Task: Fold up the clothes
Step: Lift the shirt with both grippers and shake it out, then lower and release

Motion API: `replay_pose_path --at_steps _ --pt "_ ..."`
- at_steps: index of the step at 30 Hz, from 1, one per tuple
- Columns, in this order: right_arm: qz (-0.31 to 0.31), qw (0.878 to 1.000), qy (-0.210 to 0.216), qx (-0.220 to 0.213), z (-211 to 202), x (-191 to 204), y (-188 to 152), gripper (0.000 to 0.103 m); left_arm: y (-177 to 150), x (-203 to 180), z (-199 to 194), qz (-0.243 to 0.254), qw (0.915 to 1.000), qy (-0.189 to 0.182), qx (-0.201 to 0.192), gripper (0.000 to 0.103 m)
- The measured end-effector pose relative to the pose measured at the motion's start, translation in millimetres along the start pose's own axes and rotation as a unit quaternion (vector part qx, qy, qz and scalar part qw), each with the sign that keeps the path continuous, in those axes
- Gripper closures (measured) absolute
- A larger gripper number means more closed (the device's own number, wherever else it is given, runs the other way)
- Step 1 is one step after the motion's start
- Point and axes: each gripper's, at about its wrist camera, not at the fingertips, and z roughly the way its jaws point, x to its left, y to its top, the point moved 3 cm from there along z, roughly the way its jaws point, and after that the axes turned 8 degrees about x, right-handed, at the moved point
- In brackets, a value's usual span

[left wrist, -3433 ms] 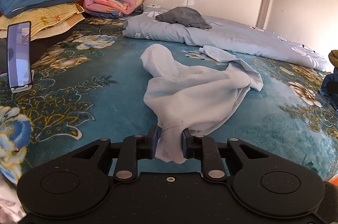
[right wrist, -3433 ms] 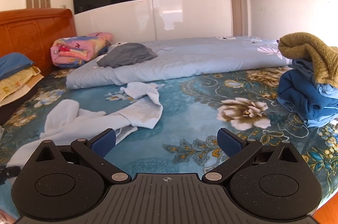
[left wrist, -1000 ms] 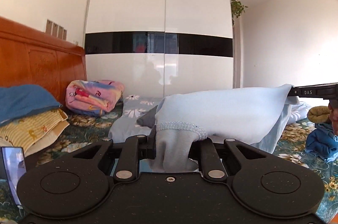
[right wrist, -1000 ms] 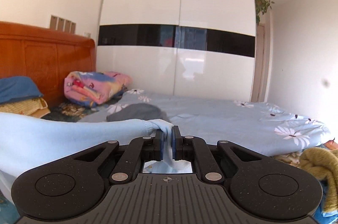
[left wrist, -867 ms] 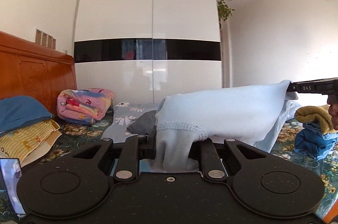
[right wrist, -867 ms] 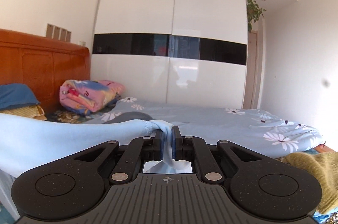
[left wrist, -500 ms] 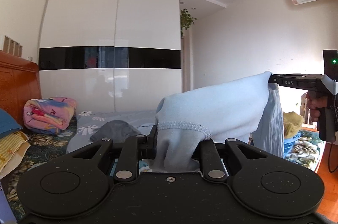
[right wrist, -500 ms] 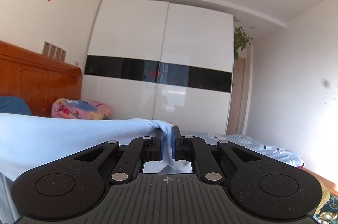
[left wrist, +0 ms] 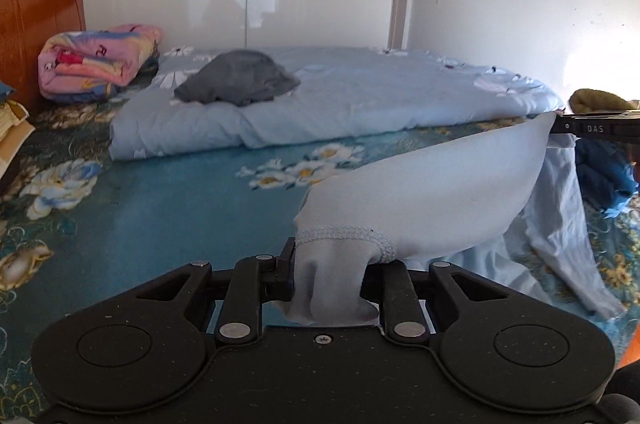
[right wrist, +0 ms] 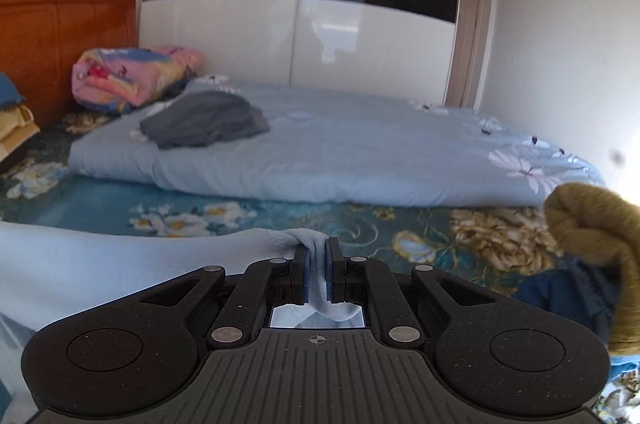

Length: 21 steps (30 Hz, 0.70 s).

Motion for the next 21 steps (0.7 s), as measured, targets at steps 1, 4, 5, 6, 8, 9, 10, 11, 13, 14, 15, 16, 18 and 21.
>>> replay_pose_path --at_steps 1,4,5,6,8,9,10,11,13,14,15,16,18,21 --pt "-0.002 1.0 0.003 0.013 19 3 -2 0.097 2 7 17 -0.006 0.9999 0.003 0.015 0.083" --pt "-0.002 0.999 0.011 0.045 64 11 -9 0.097 8 25 56 -0.018 0.9987 0.009 0.047 0.083" --pt "-0.002 0.998 0.013 0.054 78 13 -10 0.097 10 29 68 -0.022 0.9981 0.01 0.056 0.083" --pt "-0.002 0.998 0.015 0.062 89 11 -13 0.097 11 33 79 -0.026 0.9975 0.01 0.065 0.082" --pt "-0.002 0.997 0.018 0.079 110 8 -20 0.097 12 41 101 -0.032 0.996 0.012 0.083 0.082" --pt "0.0 0.996 0.019 0.086 120 9 -21 0.097 11 42 109 -0.033 0.9954 0.013 0.09 0.082" --pt "0.0 0.995 0.021 0.094 129 10 -22 0.097 10 43 116 -0.033 0.9947 0.014 0.096 0.081" --pt "0.0 0.995 0.022 0.101 138 10 -23 0.097 10 43 122 -0.034 0.9943 0.014 0.1 0.08" --pt "-0.002 0.993 0.022 0.112 151 10 -26 0.097 9 43 130 -0.035 0.9937 0.015 0.106 0.079" --pt "-0.003 0.993 0.022 0.117 157 10 -27 0.097 9 44 132 -0.034 0.9937 0.016 0.106 0.078" --pt "-0.004 0.992 0.022 0.121 161 10 -28 0.097 9 44 133 -0.033 0.9936 0.017 0.107 0.075" --pt "-0.005 0.992 0.021 0.125 165 10 -28 0.097 9 42 132 -0.03 0.9936 0.019 0.107 0.074" --pt "-0.004 0.991 0.022 0.129 169 10 -30 0.097 10 43 131 -0.027 0.9937 0.02 0.107 0.071" --pt "-0.01 0.991 0.022 0.128 165 11 -28 0.097 9 41 118 -0.021 0.9938 0.022 0.107 0.061"
